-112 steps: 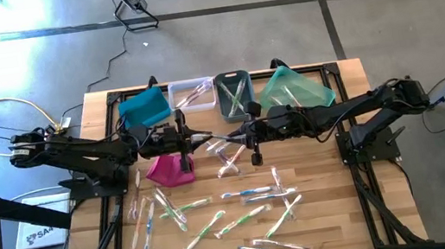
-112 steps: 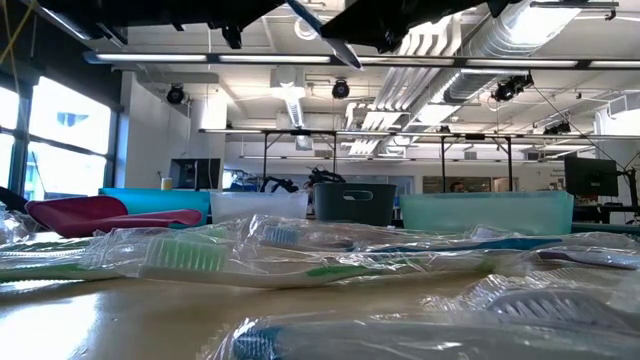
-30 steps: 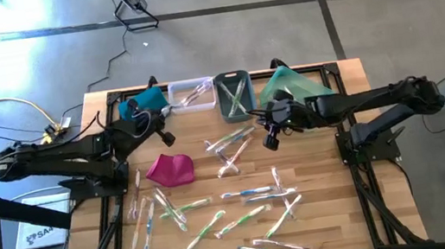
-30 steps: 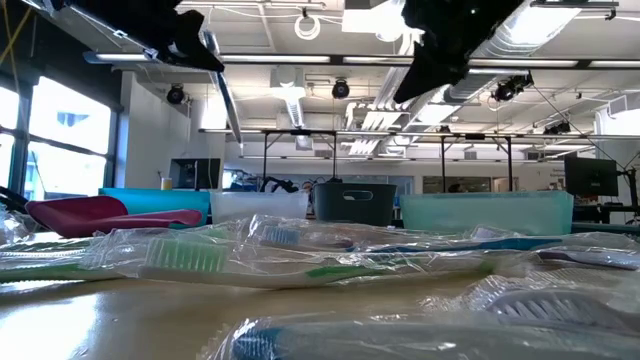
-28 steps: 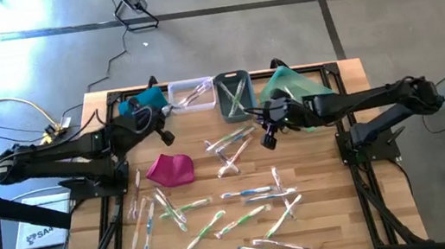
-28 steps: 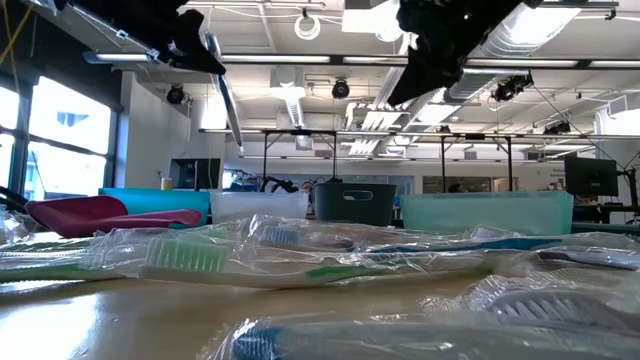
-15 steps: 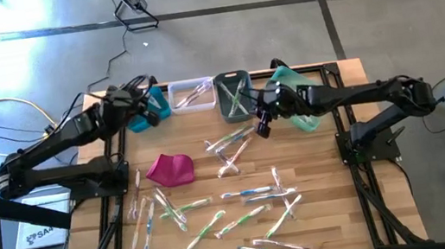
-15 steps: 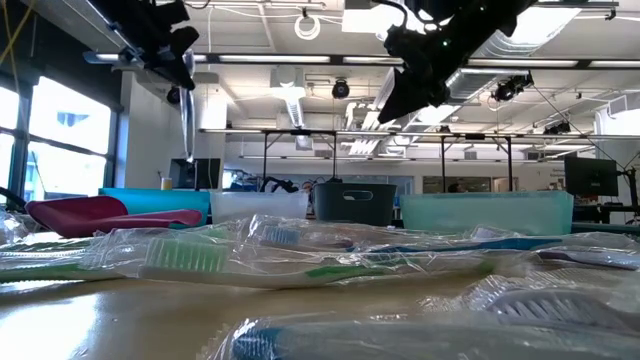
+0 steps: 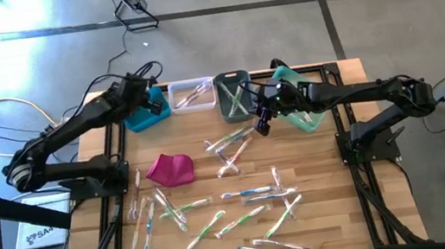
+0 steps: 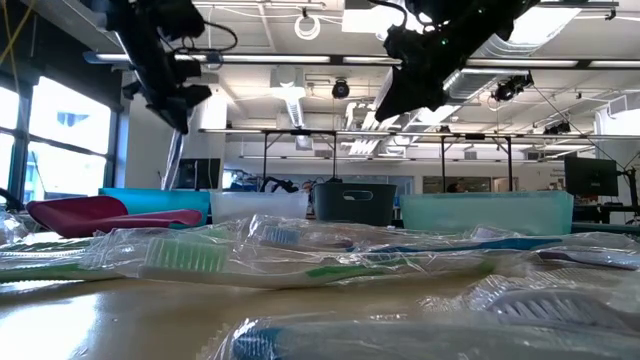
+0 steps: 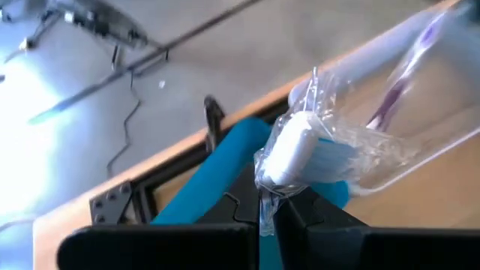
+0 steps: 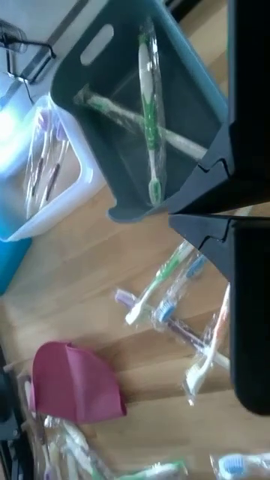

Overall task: Pick & Place Toothbrushes
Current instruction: Put the blue toothbrush into the blue bin

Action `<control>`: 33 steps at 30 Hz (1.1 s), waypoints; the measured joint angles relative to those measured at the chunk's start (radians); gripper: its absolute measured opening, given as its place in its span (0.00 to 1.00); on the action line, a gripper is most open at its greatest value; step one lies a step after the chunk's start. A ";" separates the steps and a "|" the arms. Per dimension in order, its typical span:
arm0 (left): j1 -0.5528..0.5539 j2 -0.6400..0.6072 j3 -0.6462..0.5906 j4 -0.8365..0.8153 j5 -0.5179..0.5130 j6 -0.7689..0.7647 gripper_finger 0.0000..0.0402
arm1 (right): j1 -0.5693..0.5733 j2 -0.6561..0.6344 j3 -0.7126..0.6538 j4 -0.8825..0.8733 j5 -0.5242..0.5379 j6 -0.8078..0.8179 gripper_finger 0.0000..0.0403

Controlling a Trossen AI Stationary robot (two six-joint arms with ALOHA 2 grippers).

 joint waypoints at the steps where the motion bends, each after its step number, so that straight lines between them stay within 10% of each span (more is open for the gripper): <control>1: 0.014 0.018 0.000 -0.010 0.004 -0.001 0.02 | 0.004 0.000 0.000 0.000 0.000 0.000 0.01; 23: 0.108 0.134 0.000 -0.224 0.031 -0.117 0.02 | 0.067 0.006 0.000 0.007 0.007 -0.003 0.01; 33: 0.108 0.134 0.000 -0.229 0.028 -0.134 0.29 | 0.067 0.018 0.000 0.007 0.006 -0.004 0.01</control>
